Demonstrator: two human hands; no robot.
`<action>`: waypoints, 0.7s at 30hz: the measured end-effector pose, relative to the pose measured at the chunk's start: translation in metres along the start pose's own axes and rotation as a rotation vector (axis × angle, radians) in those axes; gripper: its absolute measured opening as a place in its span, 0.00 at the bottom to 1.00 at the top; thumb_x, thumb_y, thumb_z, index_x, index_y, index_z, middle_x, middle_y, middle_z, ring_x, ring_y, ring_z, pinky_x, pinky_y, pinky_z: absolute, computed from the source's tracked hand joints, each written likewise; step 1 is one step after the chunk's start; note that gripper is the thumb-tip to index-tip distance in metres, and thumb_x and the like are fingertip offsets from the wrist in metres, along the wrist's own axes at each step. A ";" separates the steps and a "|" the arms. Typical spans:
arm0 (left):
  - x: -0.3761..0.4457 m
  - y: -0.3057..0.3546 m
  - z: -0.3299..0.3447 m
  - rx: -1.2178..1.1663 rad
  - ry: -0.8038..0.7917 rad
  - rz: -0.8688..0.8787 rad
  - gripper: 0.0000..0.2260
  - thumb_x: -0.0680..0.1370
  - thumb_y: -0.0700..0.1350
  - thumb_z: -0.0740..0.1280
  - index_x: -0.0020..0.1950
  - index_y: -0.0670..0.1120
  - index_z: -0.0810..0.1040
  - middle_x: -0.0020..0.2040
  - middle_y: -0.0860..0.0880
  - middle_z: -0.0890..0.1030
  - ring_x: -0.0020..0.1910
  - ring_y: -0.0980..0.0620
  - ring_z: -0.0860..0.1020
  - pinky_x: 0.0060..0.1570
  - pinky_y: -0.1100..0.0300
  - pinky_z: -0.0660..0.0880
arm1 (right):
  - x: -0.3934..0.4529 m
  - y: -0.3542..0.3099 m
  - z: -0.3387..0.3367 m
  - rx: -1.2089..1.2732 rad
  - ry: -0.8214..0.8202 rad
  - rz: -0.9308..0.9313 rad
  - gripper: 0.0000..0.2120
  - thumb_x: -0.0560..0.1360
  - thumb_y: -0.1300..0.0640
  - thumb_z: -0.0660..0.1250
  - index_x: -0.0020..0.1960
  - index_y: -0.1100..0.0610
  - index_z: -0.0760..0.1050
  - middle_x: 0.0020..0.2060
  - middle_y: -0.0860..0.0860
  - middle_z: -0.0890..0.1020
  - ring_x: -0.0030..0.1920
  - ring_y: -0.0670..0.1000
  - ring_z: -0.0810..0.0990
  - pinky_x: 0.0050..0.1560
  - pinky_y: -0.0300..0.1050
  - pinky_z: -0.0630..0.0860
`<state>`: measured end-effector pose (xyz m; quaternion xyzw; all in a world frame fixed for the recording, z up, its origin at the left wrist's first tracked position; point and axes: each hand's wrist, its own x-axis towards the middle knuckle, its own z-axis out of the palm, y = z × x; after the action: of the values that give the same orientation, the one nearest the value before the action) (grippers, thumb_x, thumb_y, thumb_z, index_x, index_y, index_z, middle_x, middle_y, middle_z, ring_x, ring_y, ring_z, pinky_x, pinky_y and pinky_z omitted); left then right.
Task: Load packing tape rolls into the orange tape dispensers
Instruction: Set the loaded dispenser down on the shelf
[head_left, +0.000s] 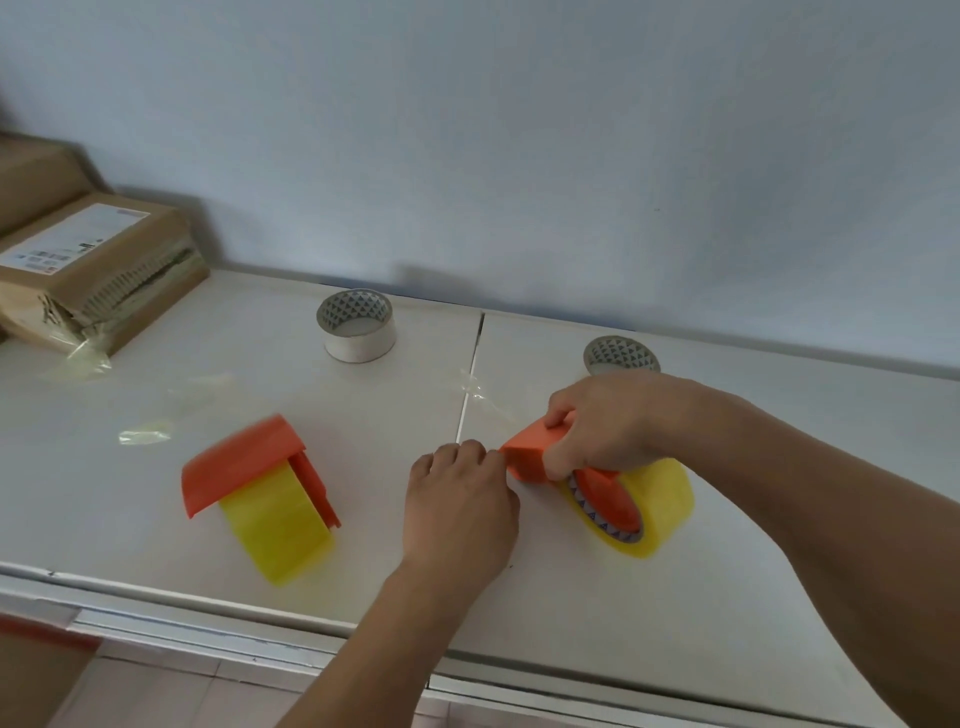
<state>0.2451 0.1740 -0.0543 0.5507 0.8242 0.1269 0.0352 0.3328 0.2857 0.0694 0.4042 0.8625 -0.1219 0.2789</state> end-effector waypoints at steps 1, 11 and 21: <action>0.000 -0.001 -0.001 -0.001 -0.005 -0.002 0.08 0.71 0.45 0.61 0.44 0.46 0.80 0.43 0.48 0.81 0.46 0.44 0.79 0.48 0.51 0.73 | 0.000 0.001 0.001 -0.005 -0.010 0.003 0.29 0.69 0.37 0.67 0.68 0.44 0.72 0.59 0.50 0.78 0.55 0.54 0.77 0.50 0.46 0.76; -0.004 0.003 -0.003 0.021 -0.038 0.007 0.12 0.78 0.47 0.56 0.58 0.48 0.75 0.58 0.50 0.77 0.60 0.48 0.73 0.59 0.56 0.67 | -0.007 0.000 0.007 -0.050 0.004 0.003 0.30 0.70 0.37 0.66 0.70 0.45 0.70 0.62 0.50 0.77 0.57 0.54 0.77 0.53 0.46 0.77; -0.012 -0.003 -0.003 -0.006 -0.029 -0.029 0.13 0.78 0.46 0.57 0.58 0.49 0.77 0.59 0.50 0.78 0.59 0.48 0.73 0.57 0.56 0.68 | -0.010 0.001 0.009 -0.092 0.002 0.002 0.31 0.71 0.35 0.65 0.71 0.45 0.68 0.63 0.50 0.76 0.56 0.54 0.76 0.45 0.44 0.74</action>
<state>0.2467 0.1613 -0.0533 0.5405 0.8311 0.1210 0.0504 0.3416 0.2762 0.0680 0.3919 0.8672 -0.0816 0.2962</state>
